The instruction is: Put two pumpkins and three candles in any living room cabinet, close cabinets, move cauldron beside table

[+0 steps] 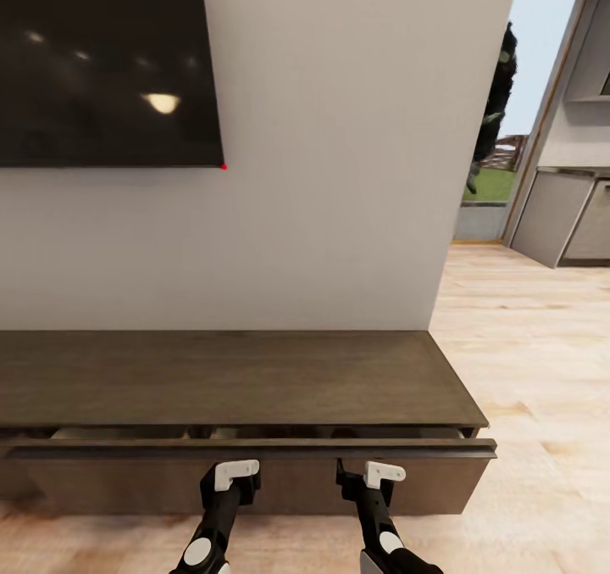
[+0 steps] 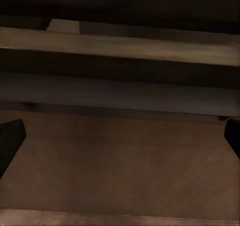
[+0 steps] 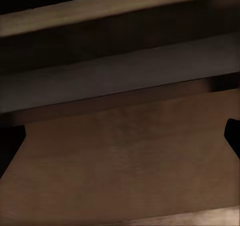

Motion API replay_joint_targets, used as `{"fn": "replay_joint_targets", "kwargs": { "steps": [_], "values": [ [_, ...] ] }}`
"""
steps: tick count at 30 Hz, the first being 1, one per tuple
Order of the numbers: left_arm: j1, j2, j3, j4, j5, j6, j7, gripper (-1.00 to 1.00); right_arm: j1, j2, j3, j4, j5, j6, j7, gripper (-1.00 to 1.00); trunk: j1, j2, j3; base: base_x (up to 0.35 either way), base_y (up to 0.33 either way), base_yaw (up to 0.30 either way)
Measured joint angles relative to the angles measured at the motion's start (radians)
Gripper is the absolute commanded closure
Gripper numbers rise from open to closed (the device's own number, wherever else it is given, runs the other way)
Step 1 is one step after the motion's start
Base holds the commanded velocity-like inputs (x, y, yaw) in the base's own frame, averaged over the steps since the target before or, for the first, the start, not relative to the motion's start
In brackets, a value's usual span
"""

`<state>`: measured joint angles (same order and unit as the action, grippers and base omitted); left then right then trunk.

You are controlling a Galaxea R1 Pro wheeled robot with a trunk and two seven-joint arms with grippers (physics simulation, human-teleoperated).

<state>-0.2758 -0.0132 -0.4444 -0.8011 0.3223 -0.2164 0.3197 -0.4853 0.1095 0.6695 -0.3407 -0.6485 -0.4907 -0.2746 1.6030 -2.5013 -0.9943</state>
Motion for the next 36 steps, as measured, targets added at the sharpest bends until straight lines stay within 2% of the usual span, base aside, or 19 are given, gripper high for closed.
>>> {"fn": "replay_joint_targets", "kwargs": {
  "steps": [30,36],
  "values": [
    [0.0,0.0,0.0,0.0,-0.002,0.0,0.0,-1.0,0.0,0.0,0.0,0.0,0.0,0.0,0.0,-1.0,0.0,0.0,0.0,0.059,0.0,0.0],
    [0.0,0.0,0.0,0.0,-0.003,0.0,0.0,-1.0,0.0,0.0,0.0,0.0,0.0,0.0,0.0,-1.0,0.001,0.0,0.0,-0.065,0.0,0.0]
  ]
}}
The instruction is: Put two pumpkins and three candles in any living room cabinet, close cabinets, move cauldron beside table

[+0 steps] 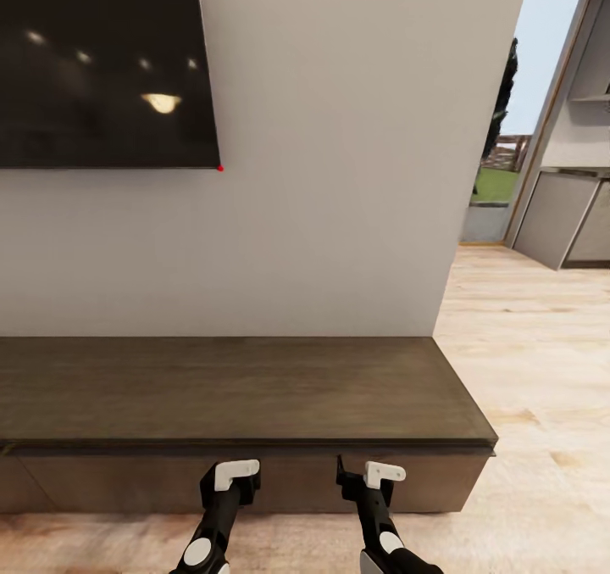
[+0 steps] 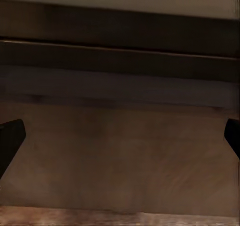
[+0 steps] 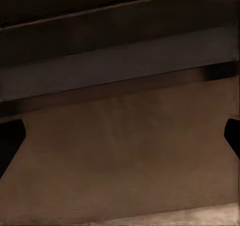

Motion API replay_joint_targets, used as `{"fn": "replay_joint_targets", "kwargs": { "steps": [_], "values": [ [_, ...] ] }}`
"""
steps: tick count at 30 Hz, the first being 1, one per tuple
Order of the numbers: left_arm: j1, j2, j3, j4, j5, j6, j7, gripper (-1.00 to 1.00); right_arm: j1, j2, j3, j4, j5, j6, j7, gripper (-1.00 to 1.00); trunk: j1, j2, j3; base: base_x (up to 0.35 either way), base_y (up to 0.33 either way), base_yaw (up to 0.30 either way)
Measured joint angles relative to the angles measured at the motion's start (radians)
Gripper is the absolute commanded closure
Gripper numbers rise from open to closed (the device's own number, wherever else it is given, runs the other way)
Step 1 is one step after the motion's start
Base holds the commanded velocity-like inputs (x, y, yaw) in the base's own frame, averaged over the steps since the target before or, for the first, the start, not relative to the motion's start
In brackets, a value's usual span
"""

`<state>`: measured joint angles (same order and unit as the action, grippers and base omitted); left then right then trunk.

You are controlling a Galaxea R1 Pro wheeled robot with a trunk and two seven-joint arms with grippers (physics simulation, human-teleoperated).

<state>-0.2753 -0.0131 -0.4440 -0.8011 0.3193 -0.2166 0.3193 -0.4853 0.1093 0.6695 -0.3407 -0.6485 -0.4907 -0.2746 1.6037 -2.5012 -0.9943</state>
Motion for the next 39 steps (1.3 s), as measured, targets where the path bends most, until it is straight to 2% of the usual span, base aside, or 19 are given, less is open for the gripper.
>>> {"fn": "replay_joint_targets", "kwargs": {
  "steps": [14,17,21,23,26,30,32,35,39],
  "values": [
    [0.0,0.0,0.001,0.0,-0.002,0.0,0.0,-1.0,0.0,0.0,0.0,0.0,-0.003,0.005,0.001,-1.0,0.0,0.0,0.0,-0.32,0.0,0.0],
    [0.0,0.001,0.001,0.0,-0.001,0.001,-0.002,-1.0,0.0,-0.001,-0.004,0.002,-0.005,0.052,0.022,-1.0,0.0,0.0,0.0,-0.332,0.0,0.0],
    [0.001,0.002,-0.003,-0.015,0.003,0.02,-0.007,-1.0,0.0,-0.006,-0.008,0.001,-0.005,0.149,0.05,-1.0,0.0,0.0,0.0,-0.333,0.0,0.0],
    [0.003,0.005,-0.003,-0.017,0.007,0.043,-0.008,-1.0,0.0,-0.007,-0.008,-0.001,-0.004,0.177,0.053,-1.0,0.0,0.0,0.0,-0.278,0.0,0.0],
    [0.007,0.009,0.001,-0.011,0.015,0.136,-0.011,-1.0,0.0,-0.012,-0.008,-0.002,-0.004,0.206,0.056,-1.0,0.0,0.0,0.0,-0.096,0.0,0.0],
    [0.008,0.015,0.01,-0.017,0.069,0.3,-0.012,-1.0,0.003,-0.015,-0.006,0.0,-0.005,0.228,0.056,-1.0,0.0,0.0,0.0,-0.018,0.0,0.0],
    [0.009,0.02,0.04,-0.024,0.107,0.367,-0.014,-1.0,0.004,-0.015,-0.006,0.002,-0.015,0.232,0.056,-1.0,0.0,0.0,0.0,-0.004,0.0,0.0],
    [0.009,0.025,0.095,-0.033,0.149,0.409,-0.018,-1.0,0.004,-0.015,-0.005,0.003,-0.054,0.234,0.056,-1.0,0.0,0.0,0.0,-0.001,0.0,0.0],
    [0.009,0.025,0.119,-0.029,0.169,0.423,-0.019,-1.0,0.005,-0.015,-0.005,0.011,-0.094,0.234,0.056,-1.0,-0.001,0.0,0.008,0.0,0.0,0.0]
  ]
}}
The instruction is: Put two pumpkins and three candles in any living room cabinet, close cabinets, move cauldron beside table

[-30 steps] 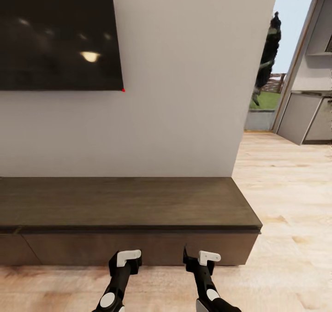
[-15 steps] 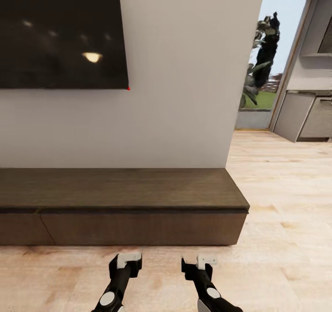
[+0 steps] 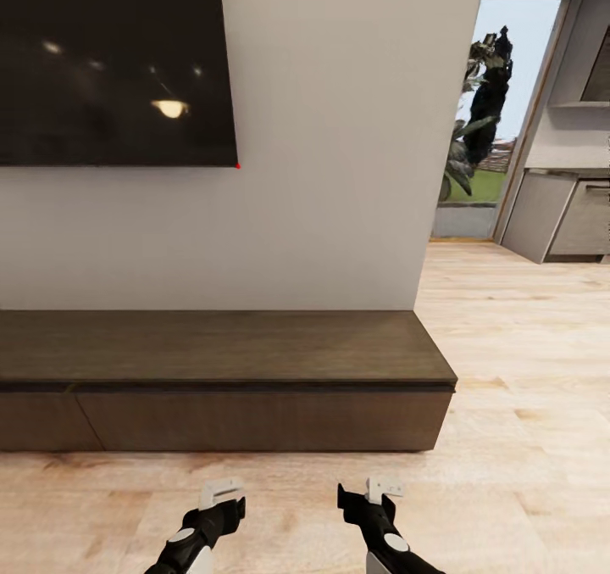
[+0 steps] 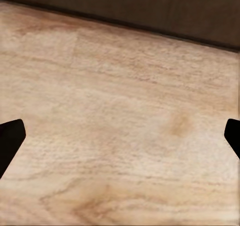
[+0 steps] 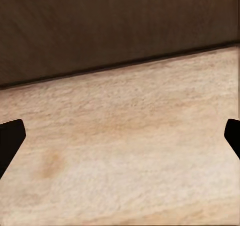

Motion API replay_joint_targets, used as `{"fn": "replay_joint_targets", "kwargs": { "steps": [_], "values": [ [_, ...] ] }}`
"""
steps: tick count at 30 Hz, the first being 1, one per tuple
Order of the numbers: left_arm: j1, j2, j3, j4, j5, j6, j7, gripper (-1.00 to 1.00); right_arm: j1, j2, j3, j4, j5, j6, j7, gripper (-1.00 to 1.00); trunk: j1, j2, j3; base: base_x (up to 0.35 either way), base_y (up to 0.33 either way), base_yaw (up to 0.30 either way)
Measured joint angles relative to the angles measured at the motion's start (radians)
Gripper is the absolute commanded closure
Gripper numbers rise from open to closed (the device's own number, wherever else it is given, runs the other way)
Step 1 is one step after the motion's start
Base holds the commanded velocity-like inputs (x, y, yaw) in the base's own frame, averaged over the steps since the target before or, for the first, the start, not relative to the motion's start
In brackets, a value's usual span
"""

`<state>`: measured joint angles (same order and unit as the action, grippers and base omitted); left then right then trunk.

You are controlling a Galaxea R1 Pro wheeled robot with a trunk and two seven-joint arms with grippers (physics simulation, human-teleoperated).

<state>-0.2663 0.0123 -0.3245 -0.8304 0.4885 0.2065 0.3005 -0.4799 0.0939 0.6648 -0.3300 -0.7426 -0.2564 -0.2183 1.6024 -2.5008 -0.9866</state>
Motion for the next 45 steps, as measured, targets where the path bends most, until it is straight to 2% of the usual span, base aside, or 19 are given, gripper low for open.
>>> {"fn": "replay_joint_targets", "kwargs": {
  "steps": [2,5,9,12,20,31,38,45],
  "values": [
    [0.0,-0.001,0.001,0.004,0.003,0.007,0.002,-1.0,0.001,0.0,0.001,0.002,-0.005,-0.001,0.0,-1.0,-0.001,0.0,0.008,0.0,0.0,0.0],
    [0.0,-0.002,0.003,0.012,0.003,0.05,0.001,-1.0,0.002,-0.001,0.002,0.004,-0.006,-0.003,0.0,-1.0,-0.002,0.001,0.019,0.0,0.0,0.0],
    [0.0,-0.003,0.005,0.014,0.003,0.069,-0.002,-1.0,0.002,0.0,0.005,0.005,-0.003,-0.001,0.0,-1.0,-0.017,0.029,0.032,0.0,0.0,0.0],
    [0.0,-0.003,0.006,0.018,0.004,0.071,-0.002,-1.0,0.002,-0.001,0.006,0.005,-0.001,-0.001,0.0,-1.0,-0.029,0.05,0.041,0.0,0.0,0.0],
    [-0.007,-0.004,0.002,0.091,0.004,0.071,0.001,-1.0,0.002,0.0,0.006,-0.001,-0.005,0.001,-0.004,-1.0,-0.06,0.106,0.066,0.0,0.0,0.0],
    [-0.008,-0.007,0.002,0.094,0.006,0.07,0.005,-1.0,0.002,0.0,0.003,0.005,-0.009,0.038,-0.005,-1.0,-0.102,0.183,0.101,0.0,0.0,0.0],
    [-0.009,-0.013,0.003,0.112,0.004,0.069,0.002,-1.0,0.003,0.0,0.004,0.005,0.001,0.032,-0.001,-1.0,-0.129,0.232,0.123,0.0,0.0,0.0],
    [-0.009,-0.018,0.002,0.117,0.002,0.065,0.001,-1.0,0.004,0.0,0.003,0.005,-0.006,0.027,0.0,-1.0,-0.155,0.281,0.145,0.0,0.0,0.0]
  ]
}}
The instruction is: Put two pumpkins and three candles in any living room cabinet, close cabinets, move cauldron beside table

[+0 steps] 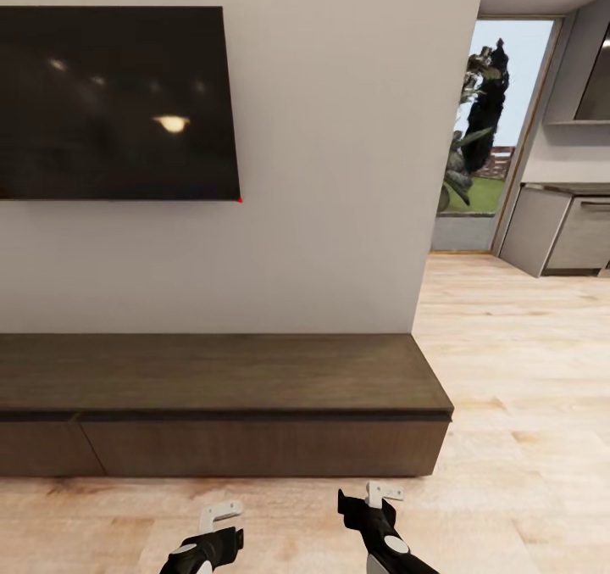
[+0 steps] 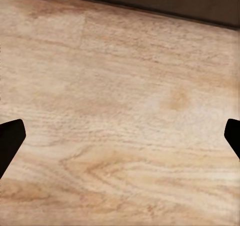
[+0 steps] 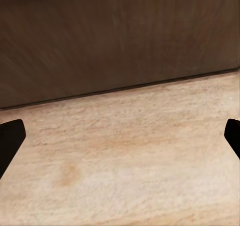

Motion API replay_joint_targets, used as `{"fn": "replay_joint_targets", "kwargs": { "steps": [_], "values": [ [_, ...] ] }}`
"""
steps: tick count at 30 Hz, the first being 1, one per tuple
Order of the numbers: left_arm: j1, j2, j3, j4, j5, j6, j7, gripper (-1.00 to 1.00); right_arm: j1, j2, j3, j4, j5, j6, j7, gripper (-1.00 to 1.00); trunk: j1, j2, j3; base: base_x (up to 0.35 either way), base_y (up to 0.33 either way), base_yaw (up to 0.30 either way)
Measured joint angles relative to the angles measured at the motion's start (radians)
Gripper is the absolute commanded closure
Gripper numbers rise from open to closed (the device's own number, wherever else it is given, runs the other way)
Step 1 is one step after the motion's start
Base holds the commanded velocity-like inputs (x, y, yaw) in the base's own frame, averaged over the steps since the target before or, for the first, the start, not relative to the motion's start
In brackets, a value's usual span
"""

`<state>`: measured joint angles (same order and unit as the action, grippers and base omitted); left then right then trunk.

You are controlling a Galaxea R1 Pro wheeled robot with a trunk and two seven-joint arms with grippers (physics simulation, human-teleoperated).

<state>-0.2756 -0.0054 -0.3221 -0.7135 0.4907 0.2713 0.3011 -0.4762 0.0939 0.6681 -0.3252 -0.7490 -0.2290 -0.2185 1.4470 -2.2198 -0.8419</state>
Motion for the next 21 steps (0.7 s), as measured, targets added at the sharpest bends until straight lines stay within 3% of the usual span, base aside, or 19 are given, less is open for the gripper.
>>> {"fn": "replay_joint_targets", "kwargs": {
  "steps": [21],
  "values": [
    [0.0,-0.001,0.0,0.0,-0.001,-0.004,0.0,-1.0,0.0,0.0,0.002,0.002,0.009,-0.001,0.0,-1.0,-0.081,0.147,0.066,0.0,0.0,0.0]
  ]
}}
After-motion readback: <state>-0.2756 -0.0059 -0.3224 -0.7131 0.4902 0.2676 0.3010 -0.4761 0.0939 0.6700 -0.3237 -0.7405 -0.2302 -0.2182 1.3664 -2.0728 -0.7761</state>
